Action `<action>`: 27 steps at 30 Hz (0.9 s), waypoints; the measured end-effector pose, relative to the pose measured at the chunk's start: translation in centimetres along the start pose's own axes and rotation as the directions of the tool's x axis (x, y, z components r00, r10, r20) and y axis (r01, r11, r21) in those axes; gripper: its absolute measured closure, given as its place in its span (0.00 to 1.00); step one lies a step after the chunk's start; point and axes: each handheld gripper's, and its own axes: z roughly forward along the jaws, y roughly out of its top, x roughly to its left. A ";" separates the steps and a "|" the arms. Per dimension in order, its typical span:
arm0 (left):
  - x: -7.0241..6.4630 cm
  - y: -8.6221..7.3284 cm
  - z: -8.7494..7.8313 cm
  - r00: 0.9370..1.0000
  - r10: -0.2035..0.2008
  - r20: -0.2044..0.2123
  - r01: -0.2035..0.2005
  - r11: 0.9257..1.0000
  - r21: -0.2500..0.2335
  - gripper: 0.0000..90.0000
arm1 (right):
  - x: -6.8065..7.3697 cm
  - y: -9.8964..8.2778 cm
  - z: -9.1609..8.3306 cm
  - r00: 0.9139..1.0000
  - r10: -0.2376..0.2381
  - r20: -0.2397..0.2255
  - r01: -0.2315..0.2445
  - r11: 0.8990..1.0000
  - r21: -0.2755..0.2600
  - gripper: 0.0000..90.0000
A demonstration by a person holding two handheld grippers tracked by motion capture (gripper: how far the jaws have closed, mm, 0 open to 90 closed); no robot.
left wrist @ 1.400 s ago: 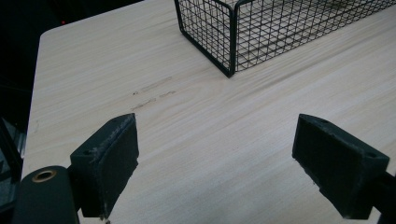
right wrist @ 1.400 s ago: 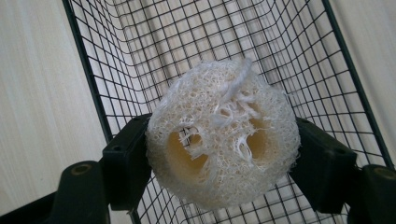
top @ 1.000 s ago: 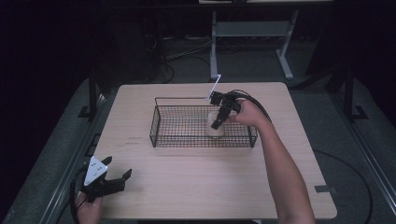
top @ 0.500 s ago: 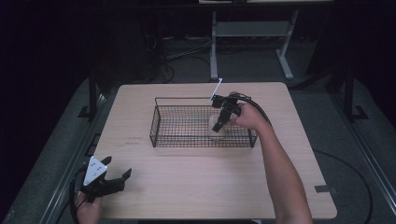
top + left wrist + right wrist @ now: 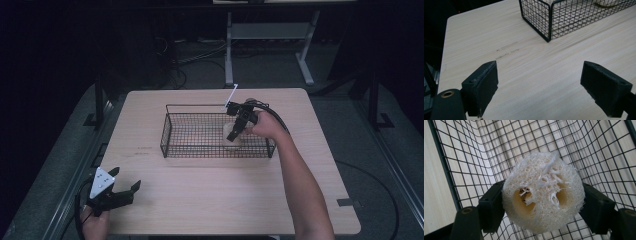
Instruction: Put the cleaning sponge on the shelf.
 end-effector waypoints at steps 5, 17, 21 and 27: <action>0.0 0.0 0.0 1.000 0.001 0.000 -0.001 1.000 0.001 0.15 | 0.1 0.0 0.1 1.000 -0.006 -0.001 0.006 1.000 0.000 0.27; 0.1 -0.1 0.0 1.000 0.000 -0.001 0.000 1.000 0.003 0.15 | 0.5 0.2 -0.7 1.000 -0.006 0.015 0.007 1.000 -0.014 0.21; 0.0 0.0 0.0 1.000 0.003 0.002 -0.003 1.000 0.002 0.15 | 0.7 0.1 -1.6 1.000 -0.009 0.021 0.010 0.999 -0.040 0.21; -0.1 -0.1 0.0 1.000 0.001 0.001 -0.001 1.000 0.003 0.15 | 1.0 -0.3 -2.8 1.000 -0.008 0.024 0.010 0.998 -0.064 0.20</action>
